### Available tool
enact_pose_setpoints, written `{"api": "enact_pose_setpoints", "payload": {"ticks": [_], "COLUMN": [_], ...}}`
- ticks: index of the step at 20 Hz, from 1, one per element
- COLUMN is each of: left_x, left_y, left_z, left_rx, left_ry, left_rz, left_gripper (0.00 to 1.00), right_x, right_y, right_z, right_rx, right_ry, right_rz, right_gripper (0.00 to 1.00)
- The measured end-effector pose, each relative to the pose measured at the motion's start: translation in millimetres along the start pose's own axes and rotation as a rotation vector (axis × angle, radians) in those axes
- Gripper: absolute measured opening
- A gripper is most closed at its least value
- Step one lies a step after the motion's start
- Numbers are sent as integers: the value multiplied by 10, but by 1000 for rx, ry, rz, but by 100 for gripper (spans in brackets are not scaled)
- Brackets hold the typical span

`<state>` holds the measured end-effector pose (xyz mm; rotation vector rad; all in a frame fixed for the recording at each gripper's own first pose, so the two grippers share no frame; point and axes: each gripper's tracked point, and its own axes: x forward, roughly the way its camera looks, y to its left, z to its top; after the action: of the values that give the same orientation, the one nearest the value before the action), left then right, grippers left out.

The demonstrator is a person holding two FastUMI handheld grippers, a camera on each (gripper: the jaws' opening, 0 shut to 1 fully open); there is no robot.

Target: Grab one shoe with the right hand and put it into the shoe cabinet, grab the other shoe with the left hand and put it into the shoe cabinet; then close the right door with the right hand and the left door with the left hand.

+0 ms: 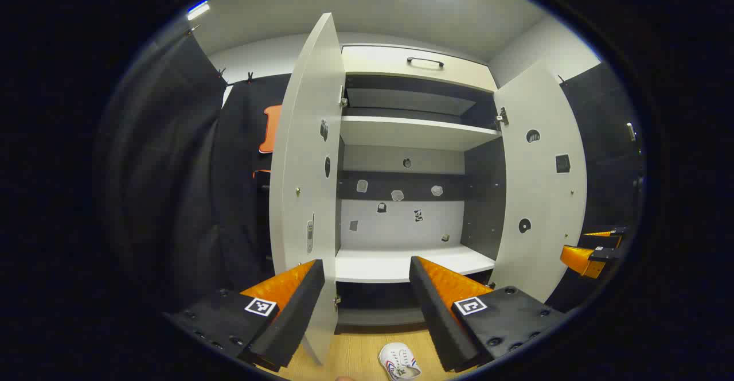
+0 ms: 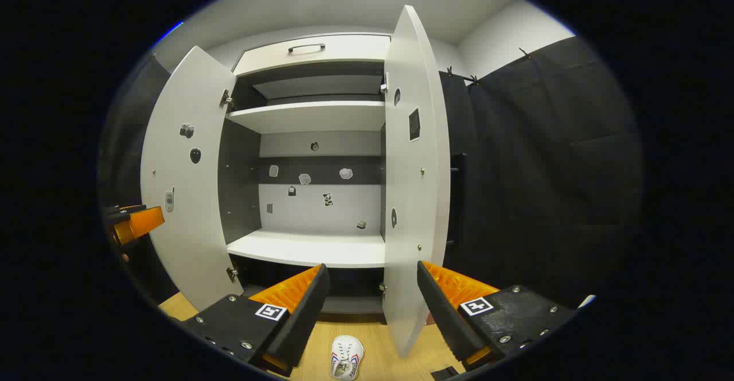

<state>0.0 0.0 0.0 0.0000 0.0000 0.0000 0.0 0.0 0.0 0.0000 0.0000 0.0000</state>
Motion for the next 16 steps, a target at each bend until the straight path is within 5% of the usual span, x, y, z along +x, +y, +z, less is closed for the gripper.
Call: {"api": "enact_pose_setpoints", "payload": {"ticks": [16], "left_x": [-128], "left_y": [-20], "left_z": [-28], "left_rx": [3], "left_ry": [8], "left_rz": [3], "left_gripper": [96], "right_x": [-31], "right_y": [54], "right_z": [-56], "right_rx": [-4], "right_ry": [6], "right_rz": [9], "right_gripper": [94]}}
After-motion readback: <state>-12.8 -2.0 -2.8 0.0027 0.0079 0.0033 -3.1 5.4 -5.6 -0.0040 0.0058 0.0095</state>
